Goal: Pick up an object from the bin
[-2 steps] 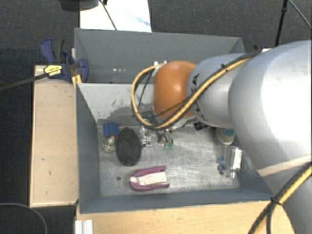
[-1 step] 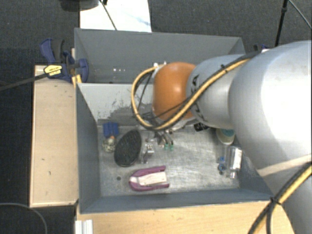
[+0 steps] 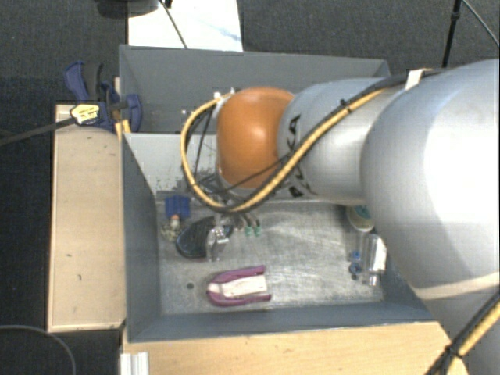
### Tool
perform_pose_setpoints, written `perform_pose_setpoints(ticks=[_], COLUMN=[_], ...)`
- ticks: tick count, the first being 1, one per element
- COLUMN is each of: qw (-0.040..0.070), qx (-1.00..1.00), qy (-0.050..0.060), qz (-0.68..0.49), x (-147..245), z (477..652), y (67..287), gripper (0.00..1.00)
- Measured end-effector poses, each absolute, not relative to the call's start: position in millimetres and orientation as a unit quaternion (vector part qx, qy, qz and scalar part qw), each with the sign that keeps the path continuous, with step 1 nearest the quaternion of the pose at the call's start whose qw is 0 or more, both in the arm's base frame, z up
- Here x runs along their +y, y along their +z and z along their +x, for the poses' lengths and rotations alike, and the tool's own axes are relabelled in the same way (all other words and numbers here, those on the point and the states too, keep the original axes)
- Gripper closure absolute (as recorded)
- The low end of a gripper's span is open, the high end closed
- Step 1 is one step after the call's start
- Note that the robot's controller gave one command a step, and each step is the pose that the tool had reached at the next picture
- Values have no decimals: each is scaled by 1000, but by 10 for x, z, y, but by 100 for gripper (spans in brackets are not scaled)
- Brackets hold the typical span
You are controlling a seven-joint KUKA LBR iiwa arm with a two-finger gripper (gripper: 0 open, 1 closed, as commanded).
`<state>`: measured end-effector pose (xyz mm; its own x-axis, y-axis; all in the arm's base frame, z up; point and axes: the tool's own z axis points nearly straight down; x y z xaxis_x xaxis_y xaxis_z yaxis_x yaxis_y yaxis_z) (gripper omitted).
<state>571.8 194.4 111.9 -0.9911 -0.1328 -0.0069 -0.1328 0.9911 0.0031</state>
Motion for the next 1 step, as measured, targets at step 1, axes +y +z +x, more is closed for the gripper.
perform_pose_setpoints(ticks=[1], qw=[5], qx=[998], qy=[2], qz=[-67], x=[1937], z=[5731], y=[1144], gripper=[100])
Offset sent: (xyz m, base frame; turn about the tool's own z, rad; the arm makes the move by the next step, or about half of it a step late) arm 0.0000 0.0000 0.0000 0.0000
